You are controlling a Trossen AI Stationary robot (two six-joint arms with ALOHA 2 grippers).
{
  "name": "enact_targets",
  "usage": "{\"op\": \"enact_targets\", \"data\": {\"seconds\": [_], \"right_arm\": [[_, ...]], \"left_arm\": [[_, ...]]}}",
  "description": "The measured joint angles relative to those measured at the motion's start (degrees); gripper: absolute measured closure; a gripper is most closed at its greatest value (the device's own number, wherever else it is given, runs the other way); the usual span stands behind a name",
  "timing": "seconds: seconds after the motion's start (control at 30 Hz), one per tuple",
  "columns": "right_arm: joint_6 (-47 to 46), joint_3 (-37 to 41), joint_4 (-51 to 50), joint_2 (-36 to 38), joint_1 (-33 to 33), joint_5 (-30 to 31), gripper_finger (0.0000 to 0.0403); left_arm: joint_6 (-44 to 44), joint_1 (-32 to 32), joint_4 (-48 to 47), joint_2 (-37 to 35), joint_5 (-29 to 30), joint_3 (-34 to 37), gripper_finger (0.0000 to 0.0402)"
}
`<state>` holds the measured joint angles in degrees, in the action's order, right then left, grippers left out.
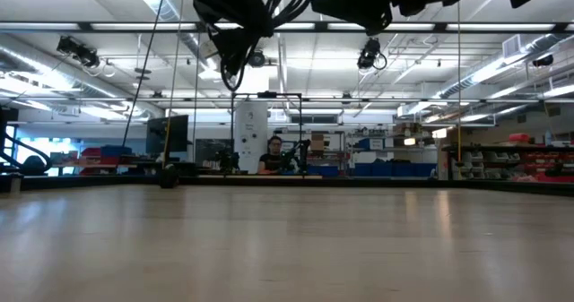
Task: Pick and place USB-C Cables
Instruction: Put the black charger cable into the green bin
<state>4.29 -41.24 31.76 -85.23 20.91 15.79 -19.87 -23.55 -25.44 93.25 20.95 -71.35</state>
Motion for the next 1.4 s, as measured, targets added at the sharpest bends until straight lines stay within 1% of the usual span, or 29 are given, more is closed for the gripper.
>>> {"op": "enact_targets", "data": {"seconds": [0.13, 0.27, 0.37, 0.47, 0.7, 0.8, 0.87, 0.93, 1.07, 1.1, 1.27, 1.4], "right_arm": [[-0.99, 0.01, 1.03, 0.0, -0.44, -1.14, 0.0112], [-0.5, 0.01, 2.8, 0.0, -0.42, -2.1, 0.0107], [0.31, -0.01, 3.71, 0.0, -0.44, -2.2, 0.011], [0.4, 0.0, 4.76, -0.02, -0.42, -2.21, 0.0117], [1.32, -0.01, 4.49, -0.02, -0.42, -2.21, 0.014], [2.44, -0.01, 4.48, -0.02, -0.42, -1.94, 0.0169], [2.93, -0.01, 4.07, -0.02, -0.42, -1.92, 0.0204], [3.17, -0.01, 3.18, -0.02, -0.42, -1.91, 0.0251], [3.62, 0.01, 0.6, -0.02, -0.44, -1.77, 0.0374], [3.64, -0.01, 0.55, -0.02, -0.44, -1.77, 0.0385], [3.78, 0.01, -0.12, -0.04, -0.42, -1.66, 0.0393], [3.86, 0.01, -1.2, -0.04, -0.44, -0.68, 0.0393]], "left_arm": [[0.14, -0.05, 0.48, 0.01, -0.23, 0.0, 0.0365], [0.21, 0.32, 2.86, 0.0, -0.24, 0.02, 0.0364], [0.36, 1.24, 6.07, 0.0, -0.45, 0.02, 0.0364], [1.46, 2.44, 8.72, 0.0, -2.03, 0.02, 0.0364], [1.69, 3.84, 9.4, 0.0, -2.82, 0.02, 0.0363], [1.67, 3.85, 9.48, 0.15, -3.17, 0.02, 0.0363], [1.67, 3.85, 9.37, 0.33, -3.27, 0.04, 0.0363], [1.67, 3.85, 9.38, 0.35, -3.32, 0.06, 0.0363], [1.65, 3.76, 9.31, 0.37, -3.5, 0.11, 0.0356], [1.6, 3.66, 9.32, 0.37, -3.33, 0.13, 0.0349], [1.45, 3.3, 9.34, 0.33, -1.22, 0.09, 0.0287], [3.6, 2.89, 5.04, -0.06, 1.56, 0.09, 0.0237]]}}
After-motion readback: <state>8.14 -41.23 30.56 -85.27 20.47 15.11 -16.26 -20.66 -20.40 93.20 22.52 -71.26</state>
